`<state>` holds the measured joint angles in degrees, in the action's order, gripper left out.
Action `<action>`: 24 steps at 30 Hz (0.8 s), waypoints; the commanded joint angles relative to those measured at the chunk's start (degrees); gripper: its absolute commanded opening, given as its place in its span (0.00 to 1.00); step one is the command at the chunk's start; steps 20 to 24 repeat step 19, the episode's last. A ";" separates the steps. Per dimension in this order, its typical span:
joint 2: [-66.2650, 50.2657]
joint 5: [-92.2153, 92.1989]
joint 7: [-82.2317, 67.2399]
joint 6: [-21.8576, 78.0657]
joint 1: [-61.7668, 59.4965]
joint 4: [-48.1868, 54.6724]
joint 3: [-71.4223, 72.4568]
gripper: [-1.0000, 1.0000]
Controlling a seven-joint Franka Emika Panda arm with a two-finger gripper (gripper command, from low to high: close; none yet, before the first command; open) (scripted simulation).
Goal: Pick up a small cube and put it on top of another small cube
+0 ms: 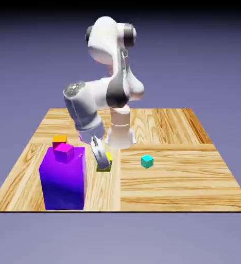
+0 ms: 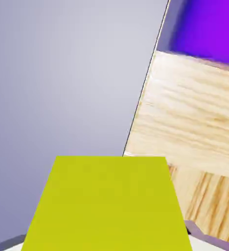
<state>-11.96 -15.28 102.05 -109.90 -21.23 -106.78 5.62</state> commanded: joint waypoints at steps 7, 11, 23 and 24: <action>6.76 -5.93 -6.20 12.43 -0.71 4.05 -14.54 0.00; 4.40 -7.89 -9.21 15.15 -3.23 1.76 -15.97 0.00; 3.83 -8.98 -10.46 7.98 -2.15 -4.75 -15.09 1.00; 3.83 -8.98 -10.46 7.98 -2.15 -4.75 -15.09 1.00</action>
